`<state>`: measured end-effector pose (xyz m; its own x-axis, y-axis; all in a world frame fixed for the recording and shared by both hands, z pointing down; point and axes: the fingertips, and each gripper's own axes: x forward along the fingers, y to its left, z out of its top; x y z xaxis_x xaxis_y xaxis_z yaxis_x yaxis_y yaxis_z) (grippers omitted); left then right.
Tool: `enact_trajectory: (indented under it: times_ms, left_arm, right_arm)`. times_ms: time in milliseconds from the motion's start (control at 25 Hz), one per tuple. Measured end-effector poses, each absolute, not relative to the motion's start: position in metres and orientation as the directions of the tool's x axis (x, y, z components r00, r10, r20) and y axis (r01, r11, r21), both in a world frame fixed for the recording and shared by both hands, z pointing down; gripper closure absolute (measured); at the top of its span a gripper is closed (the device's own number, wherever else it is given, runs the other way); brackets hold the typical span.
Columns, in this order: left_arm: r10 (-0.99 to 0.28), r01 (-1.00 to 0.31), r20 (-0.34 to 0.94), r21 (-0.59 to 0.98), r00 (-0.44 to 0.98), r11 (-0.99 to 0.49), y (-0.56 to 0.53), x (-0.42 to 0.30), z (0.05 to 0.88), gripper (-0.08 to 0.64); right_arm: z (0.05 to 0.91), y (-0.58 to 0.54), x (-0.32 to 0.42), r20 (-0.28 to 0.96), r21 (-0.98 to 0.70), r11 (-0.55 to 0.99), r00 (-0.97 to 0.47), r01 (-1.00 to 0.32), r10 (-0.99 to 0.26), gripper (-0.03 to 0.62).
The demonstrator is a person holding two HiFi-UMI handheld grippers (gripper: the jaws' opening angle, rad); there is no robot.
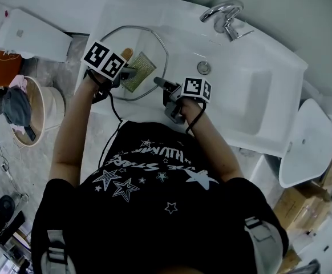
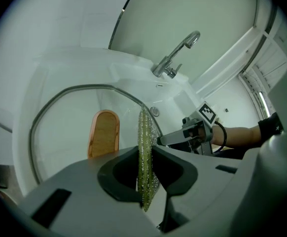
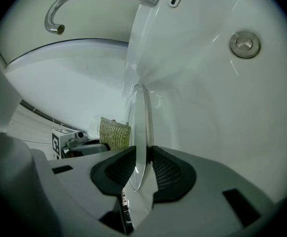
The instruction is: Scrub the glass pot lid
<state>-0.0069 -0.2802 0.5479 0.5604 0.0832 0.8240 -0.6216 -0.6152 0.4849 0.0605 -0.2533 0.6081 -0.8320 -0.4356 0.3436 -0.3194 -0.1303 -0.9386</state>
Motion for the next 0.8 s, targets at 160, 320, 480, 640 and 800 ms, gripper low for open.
enact_trajectory:
  times_ms: [160, 320, 480, 640, 800]
  left_arm:
    - [0.082, -0.627, 0.807, 0.514, 0.585, -0.586, -0.272, -0.016, 0.552, 0.489]
    - [0.079, -0.631, 0.799, 0.527, 0.596, -0.57, -0.266, -0.025, 0.553, 0.489]
    - [0.071, -0.636, 0.791, 0.539, 0.608, -0.552, -0.261, -0.037, 0.553, 0.489]
    - [0.063, -0.648, 0.783, 0.554, 0.619, -0.522, -0.256, -0.053, 0.555, 0.489]
    - [0.05, -0.663, 0.776, 0.568, 0.628, -0.488, -0.252, -0.07, 0.557, 0.489]
  right_arm:
    - [0.608, -0.254, 0.062, 0.347, -0.937, -0.135, -0.826, -0.322, -0.445, 0.489]
    - [0.608, -0.254, 0.062, 0.357, -0.933, -0.138, -0.818, -0.331, -0.452, 0.489]
    - [0.607, -0.253, 0.062, 0.362, -0.932, -0.144, -0.81, -0.334, -0.461, 0.488]
    - [0.608, -0.254, 0.062, 0.367, -0.929, -0.141, -0.807, -0.342, -0.462, 0.488]
    - [0.608, -0.254, 0.061, 0.372, -0.927, -0.139, -0.804, -0.349, -0.464, 0.488]
